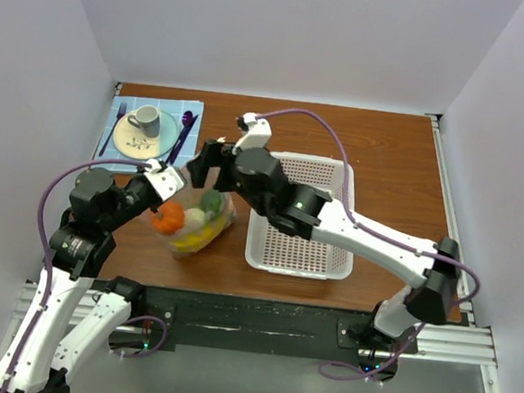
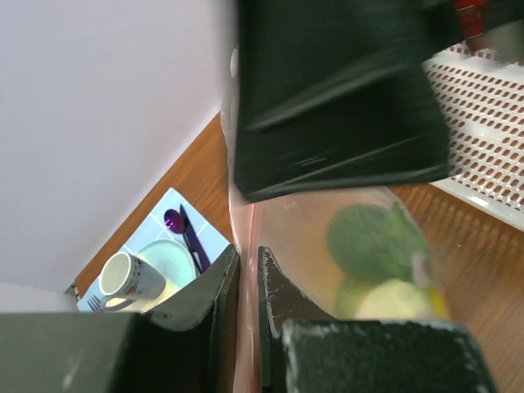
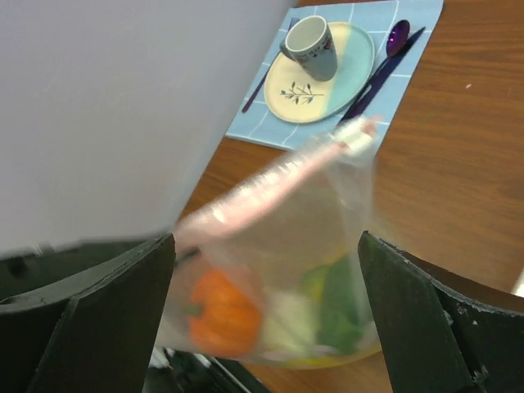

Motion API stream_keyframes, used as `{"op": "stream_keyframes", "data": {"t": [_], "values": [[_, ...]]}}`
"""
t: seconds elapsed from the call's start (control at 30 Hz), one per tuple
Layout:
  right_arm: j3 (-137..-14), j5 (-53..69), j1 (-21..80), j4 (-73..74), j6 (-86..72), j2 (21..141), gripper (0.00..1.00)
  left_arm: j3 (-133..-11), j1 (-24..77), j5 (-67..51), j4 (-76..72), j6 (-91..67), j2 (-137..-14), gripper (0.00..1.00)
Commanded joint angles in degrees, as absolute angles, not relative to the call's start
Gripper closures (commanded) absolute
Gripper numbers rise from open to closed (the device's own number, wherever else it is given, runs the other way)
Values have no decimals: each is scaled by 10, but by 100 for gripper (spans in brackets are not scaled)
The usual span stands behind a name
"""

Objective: Open the zip-top bag and remove the fake food

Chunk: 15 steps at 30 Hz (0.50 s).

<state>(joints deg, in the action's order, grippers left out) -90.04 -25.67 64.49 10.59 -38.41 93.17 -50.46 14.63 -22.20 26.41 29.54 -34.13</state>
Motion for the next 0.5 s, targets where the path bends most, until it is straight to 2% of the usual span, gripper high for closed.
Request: {"op": "stream_keyframes", "data": {"t": [0.0, 0.1, 0.2, 0.3, 0.33, 0.47], "values": [[-763, -161, 616, -107, -245, 819, 1, -554, 143, -196, 245, 289, -329, 87], [-669, -97, 609, -174, -83, 772, 1, -579, 142, -214, 276, 290, -330, 89], [-572, -34, 598, -261, -9, 737, 1, -613, 143, -244, 316, 291, -337, 93], [-529, 51, 549, -314, -37, 724, 2, -642, 142, -293, 367, 307, -347, 96], [-517, 121, 516, -336, -50, 721, 2, -647, 142, -306, 380, 312, -351, 96], [-518, 234, 462, -409, -90, 725, 2, -675, 143, -374, 439, 359, -368, 99]]}}
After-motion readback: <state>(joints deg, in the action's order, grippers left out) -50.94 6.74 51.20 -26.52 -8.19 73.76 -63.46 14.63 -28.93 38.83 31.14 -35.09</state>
